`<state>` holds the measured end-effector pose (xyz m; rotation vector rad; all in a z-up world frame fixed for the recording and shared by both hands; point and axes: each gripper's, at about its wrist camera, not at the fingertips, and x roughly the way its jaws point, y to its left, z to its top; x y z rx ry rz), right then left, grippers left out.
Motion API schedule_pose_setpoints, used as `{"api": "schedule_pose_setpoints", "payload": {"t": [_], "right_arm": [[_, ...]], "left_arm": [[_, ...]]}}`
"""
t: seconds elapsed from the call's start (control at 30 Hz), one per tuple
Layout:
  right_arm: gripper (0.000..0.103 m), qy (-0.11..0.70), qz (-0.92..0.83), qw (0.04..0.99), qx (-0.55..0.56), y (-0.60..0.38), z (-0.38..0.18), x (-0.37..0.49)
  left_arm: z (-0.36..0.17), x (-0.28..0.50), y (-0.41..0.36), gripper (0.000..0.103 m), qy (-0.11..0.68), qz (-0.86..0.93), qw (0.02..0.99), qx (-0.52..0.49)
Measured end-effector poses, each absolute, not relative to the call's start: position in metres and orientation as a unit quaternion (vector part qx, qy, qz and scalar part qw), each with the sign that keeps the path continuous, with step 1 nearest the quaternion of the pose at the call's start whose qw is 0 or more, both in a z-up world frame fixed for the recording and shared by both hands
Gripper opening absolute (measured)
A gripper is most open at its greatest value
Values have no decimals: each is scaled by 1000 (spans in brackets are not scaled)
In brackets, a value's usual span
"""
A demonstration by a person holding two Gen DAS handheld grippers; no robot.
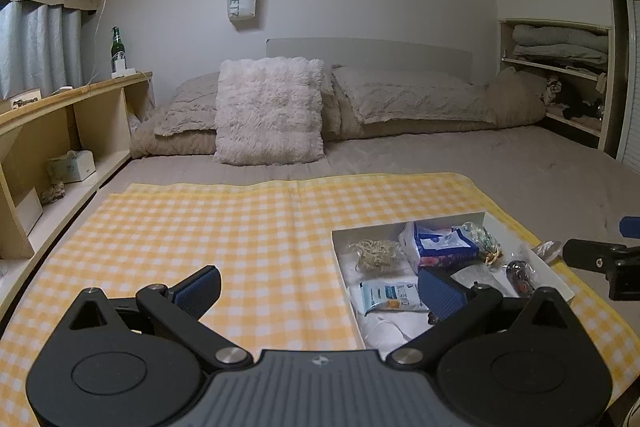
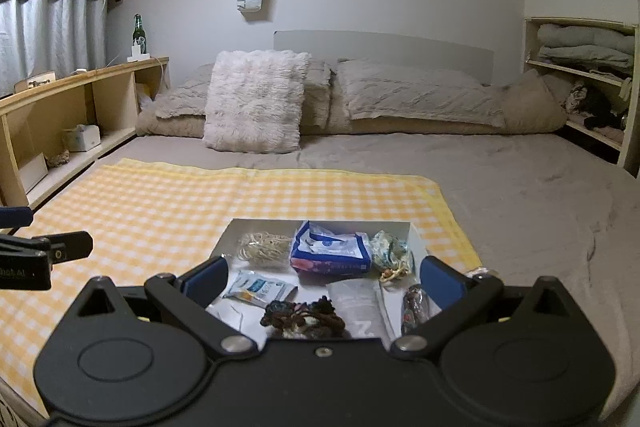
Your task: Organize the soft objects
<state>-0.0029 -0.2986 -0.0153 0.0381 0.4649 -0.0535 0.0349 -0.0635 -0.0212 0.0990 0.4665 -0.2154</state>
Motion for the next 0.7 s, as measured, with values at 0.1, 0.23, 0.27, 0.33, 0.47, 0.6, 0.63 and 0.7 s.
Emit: {"api": "schedule_pose_setpoints", "payload": {"t": [0.1,0.23,0.27,0.33,0.47,0.6,0.63,0.7], "right_arm": [[103,229,-32,973,24,-299,-18,-8],[103,225,-41,973,25,-298,-19,-13],[103,225,-40,973,25,-297,-20,-13],[103,224,-41,973,23,-296,-20,-15],[103,225,-41,973,15,-294,-20,-13],[103,223,-37,974,8,-292,-19,-14],[103,223,-37,974,7,-292,-20,-14],[103,223,-38,974,7,-291,-20,-15]], "left_arm": [[-24,32,-61,103,229,-106,966,47],[-27,28,-58,103,231,-108,966,46],[-27,28,-58,103,232,-108,966,46],[-29,27,-58,103,233,-110,965,45],[-29,26,-57,103,233,-111,965,43],[-28,23,-56,103,231,-111,966,38],[-28,24,-56,103,232,-111,966,38],[-28,23,-57,103,232,-113,965,38]]}}
